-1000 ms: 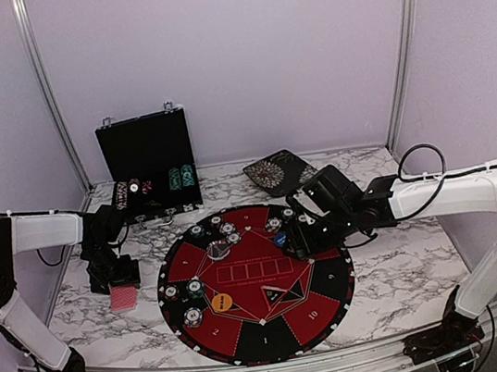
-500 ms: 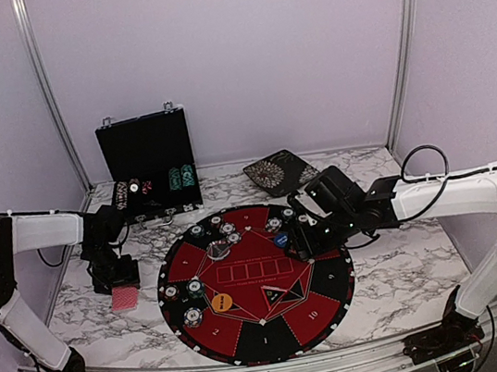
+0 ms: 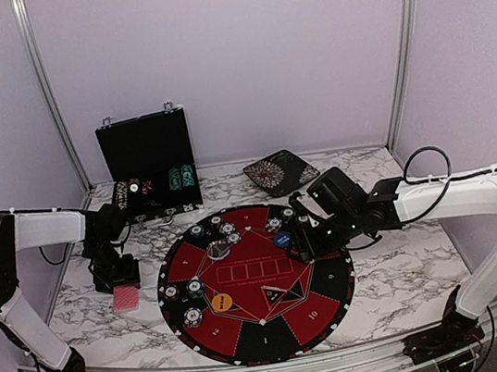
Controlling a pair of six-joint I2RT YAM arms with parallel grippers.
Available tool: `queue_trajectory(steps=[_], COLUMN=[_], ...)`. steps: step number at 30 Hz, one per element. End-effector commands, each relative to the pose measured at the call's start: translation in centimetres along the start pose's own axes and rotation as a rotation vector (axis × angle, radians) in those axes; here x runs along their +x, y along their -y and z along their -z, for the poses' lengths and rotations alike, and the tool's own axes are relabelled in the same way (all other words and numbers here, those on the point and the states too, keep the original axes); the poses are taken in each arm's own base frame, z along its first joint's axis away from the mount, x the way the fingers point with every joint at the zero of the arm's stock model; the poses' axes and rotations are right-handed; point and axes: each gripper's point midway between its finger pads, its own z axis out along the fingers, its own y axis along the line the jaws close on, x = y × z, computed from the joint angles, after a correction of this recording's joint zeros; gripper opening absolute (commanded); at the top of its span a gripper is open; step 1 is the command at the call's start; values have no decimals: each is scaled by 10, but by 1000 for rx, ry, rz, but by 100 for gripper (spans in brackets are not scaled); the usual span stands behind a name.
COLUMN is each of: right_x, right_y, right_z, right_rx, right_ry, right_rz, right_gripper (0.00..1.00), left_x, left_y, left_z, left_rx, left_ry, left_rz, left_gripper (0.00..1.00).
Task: Distribute texas hold em gaming equipment
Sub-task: Adjust the poker card at the center of the board, then pick up the poker card from the player card area.
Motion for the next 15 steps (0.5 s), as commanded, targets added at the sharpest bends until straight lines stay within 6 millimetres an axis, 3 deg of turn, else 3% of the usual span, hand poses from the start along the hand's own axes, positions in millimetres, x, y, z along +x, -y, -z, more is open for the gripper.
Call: queue_trajectory(steps=[1,9,15], right_x=[-7,-3,-2], right_y=[-8,-7,-6], right_z=[7,3,3], right_rx=[-20,-22,-25], right_ry=[28,21,22], right_rz=[9,7,12], right_gripper=[68,68,68], left_x=[23,38,40], left_y=[-5,-12,-13], left_z=[-11,-12,-15], left_rx=[-38,-54,-65], left_ry=[-110,-127,-142], left_rz=[-43,-27,-25], left_gripper=[78,86,84])
